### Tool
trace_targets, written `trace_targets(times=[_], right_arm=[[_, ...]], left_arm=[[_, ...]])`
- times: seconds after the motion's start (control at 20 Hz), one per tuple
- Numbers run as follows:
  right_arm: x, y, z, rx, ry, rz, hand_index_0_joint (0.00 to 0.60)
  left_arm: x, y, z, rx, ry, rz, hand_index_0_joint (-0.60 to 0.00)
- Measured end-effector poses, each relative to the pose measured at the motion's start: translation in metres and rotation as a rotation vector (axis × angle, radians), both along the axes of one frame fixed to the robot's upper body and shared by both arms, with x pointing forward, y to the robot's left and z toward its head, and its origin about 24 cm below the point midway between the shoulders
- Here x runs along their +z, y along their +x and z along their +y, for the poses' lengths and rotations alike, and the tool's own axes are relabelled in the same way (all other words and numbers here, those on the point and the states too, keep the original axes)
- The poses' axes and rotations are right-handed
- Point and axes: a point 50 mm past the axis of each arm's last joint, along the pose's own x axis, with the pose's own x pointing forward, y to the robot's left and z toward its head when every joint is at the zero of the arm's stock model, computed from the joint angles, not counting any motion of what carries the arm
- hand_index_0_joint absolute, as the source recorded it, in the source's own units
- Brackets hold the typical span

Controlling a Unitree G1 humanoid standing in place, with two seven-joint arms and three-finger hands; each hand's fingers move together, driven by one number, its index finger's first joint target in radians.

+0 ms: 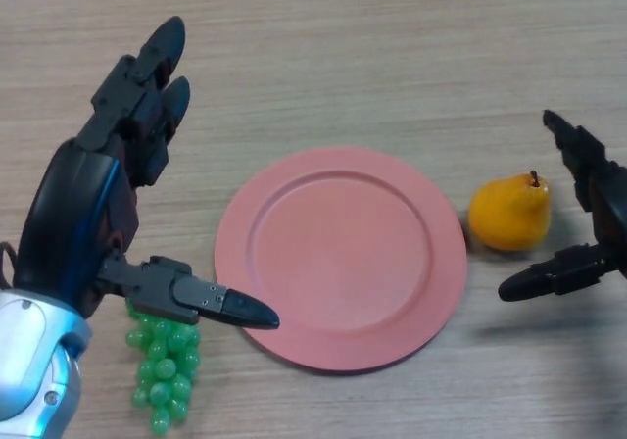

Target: Pick up the yellow pear and place it on the plate

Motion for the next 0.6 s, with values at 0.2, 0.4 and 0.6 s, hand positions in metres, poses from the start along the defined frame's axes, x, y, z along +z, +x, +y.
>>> trace_targets(times=[0.2,0.4,0.6], right_arm=[[-0.004,0.002,0.000,0.001,0.006,0.033,0.101],[-0.012,0.003,0.001,-0.028,-0.223,0.030,0.600],[-0.006,0.005,-0.008,-0.050,-0.425,-0.027,0.600]], left_arm=[[0.003,-0.006,0.008,0.034,-0.001,-0.018,0.000],[0.002,-0.008,0.010,0.046,0.000,-0.011,0.000],[0.004,-0.012,0.014,0.068,0.003,-0.016,0.000]])
